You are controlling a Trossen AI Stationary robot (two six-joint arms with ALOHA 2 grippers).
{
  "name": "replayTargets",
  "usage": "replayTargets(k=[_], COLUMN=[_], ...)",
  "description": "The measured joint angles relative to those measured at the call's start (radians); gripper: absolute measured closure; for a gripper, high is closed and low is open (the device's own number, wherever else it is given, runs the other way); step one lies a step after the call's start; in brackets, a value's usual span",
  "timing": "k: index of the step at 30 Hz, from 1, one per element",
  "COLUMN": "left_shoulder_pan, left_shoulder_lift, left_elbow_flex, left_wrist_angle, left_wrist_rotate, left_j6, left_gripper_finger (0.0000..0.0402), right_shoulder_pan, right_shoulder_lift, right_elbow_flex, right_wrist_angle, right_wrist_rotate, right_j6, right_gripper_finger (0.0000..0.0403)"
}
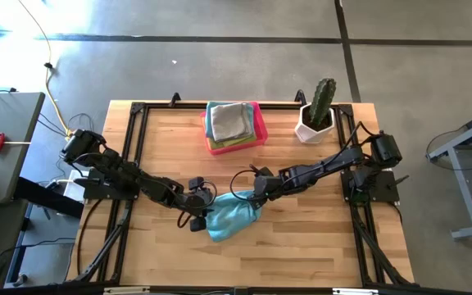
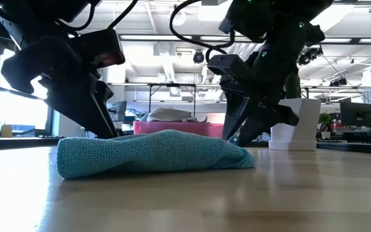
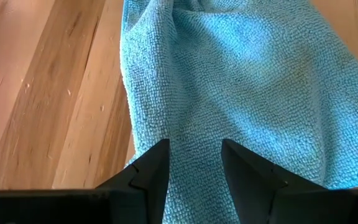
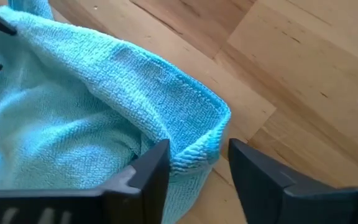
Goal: Fold microfiber towels
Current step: Fold the blue microfiber cloth
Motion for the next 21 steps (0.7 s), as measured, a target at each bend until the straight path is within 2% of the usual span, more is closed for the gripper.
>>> replayTargets(k=[6, 9, 15, 21], left_shoulder_pan=[0.000, 0.000, 0.000, 0.000], left_shoulder_lift=[0.000, 0.000, 0.000, 0.000], left_elbow_flex=[0.000, 0.000, 0.000, 0.000], left_wrist_angle=[0.000, 0.001, 0.061, 0.281], left_wrist_rotate=[-0.002, -0.003, -0.003, -0.003], left_j6=[-0.007, -0.007, 0.044, 0.197], left_gripper_finger=[0.0264, 0.0264, 0.0264, 0.0264], right_shoulder_pan=[0.006, 0.005, 0.012, 0.058], right_shoulder_lift=[0.000, -0.003, -0.037, -0.080], right_elbow_flex=[0.000, 0.000, 0.037, 0.172], right_wrist_angle=[-0.001, -0.002, -0.056, -0.297], right_wrist_rotate=[-0.002, -0.044, -0.096, -0.030], right_j6=[-0.061, -0.104, -0.285, -0.566], right_gripper_finger=[0.0344, 0.0391, 0.0397, 0.0401])
